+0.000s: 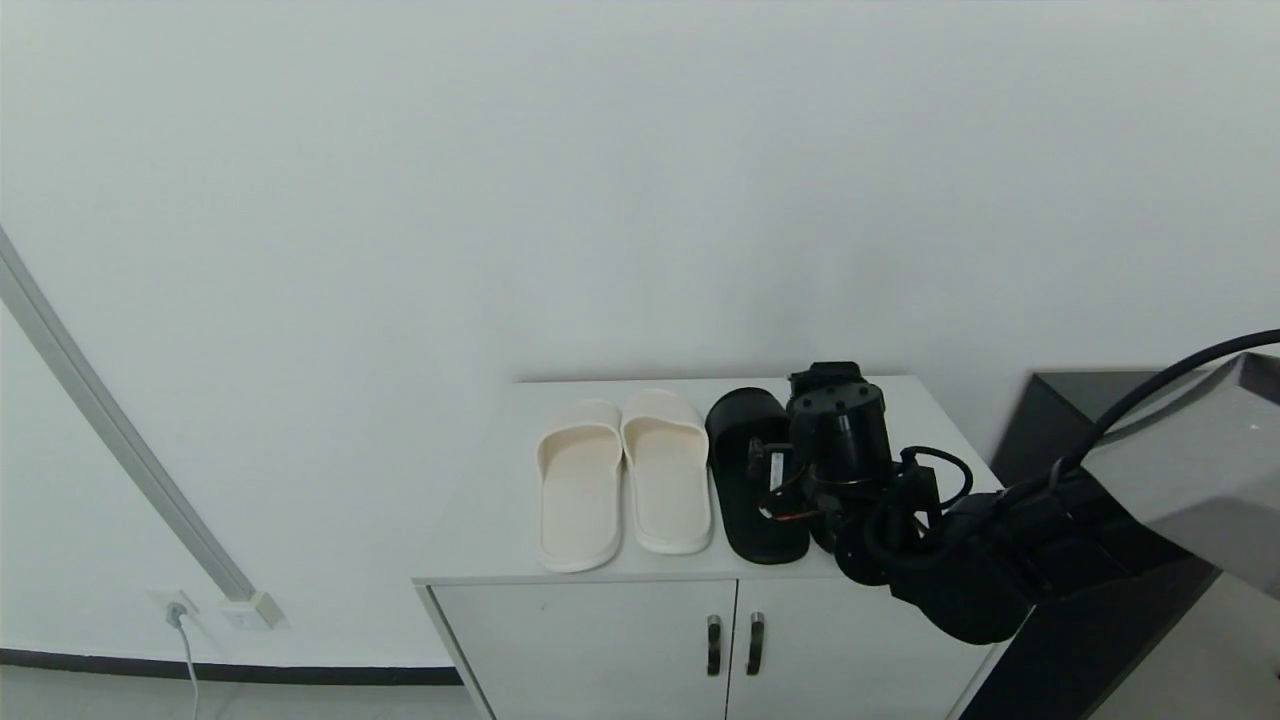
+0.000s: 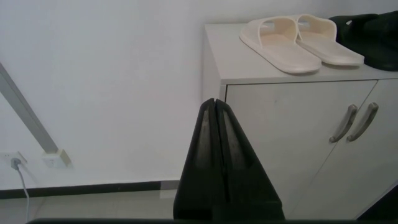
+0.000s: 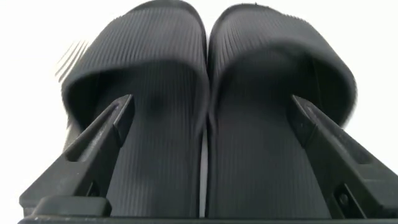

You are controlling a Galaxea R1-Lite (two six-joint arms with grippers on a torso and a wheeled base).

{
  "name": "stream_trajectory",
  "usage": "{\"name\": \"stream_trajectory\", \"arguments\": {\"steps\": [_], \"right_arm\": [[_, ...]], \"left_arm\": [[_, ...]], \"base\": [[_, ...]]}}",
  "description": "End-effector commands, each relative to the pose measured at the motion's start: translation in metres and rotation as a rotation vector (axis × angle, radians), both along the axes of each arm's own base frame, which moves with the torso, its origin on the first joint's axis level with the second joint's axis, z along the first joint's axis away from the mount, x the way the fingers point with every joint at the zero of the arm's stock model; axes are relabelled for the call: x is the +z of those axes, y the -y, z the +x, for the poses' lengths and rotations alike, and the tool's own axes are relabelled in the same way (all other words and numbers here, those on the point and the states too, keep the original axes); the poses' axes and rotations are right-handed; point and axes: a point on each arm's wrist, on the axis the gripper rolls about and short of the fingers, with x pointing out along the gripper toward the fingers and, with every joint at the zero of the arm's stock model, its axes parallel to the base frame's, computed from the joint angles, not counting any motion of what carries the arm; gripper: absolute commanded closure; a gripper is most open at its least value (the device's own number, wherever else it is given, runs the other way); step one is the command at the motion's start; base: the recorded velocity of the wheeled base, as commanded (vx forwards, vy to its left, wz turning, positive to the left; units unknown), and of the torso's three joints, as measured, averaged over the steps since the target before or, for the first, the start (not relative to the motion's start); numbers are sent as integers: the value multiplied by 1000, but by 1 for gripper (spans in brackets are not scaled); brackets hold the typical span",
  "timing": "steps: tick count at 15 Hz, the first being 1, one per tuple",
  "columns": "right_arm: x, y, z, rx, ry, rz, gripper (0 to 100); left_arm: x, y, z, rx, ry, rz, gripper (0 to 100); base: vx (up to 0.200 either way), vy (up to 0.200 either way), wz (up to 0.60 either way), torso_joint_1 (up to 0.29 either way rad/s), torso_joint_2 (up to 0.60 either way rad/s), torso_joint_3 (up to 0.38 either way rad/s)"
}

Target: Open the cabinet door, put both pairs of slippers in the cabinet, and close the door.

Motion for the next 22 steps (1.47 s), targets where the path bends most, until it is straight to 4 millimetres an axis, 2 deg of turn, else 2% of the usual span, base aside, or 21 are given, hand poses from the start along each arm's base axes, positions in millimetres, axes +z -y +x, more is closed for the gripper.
{"name": "stream_trajectory", "arguments": {"steps": [1, 7, 11, 12, 17, 20, 22], "right_arm": [[-12, -3, 19, -9, 7, -28, 0], [-18, -4, 56, -26, 47, -15, 0], [-13, 0, 66, -35, 66, 2, 0], [-13, 0, 66, -35, 64, 1, 100], [-18, 1, 67, -37, 56, -12, 100], [6, 8, 54, -29, 84, -4, 100], [26, 19, 35, 17, 94, -18, 100]], "left_arm": [[0, 0, 0, 0, 1, 0, 100], [0, 0, 0, 0, 1, 0, 100], [0, 0, 0, 0, 1, -2, 100], [0, 0, 0, 0, 1, -2, 100], [0, 0, 0, 0, 1, -2, 100], [0, 0, 0, 0, 1, 0, 100], [0, 0, 0, 0, -1, 0, 100]], "base": [[0, 0, 0, 0, 0, 0], [0, 0, 0, 0, 0, 0], [0, 0, 0, 0, 0, 0], [0, 0, 0, 0, 0, 0], [0, 0, 0, 0, 0, 0], [0, 0, 0, 0, 0, 0], [0, 0, 0, 0, 0, 0]]}}
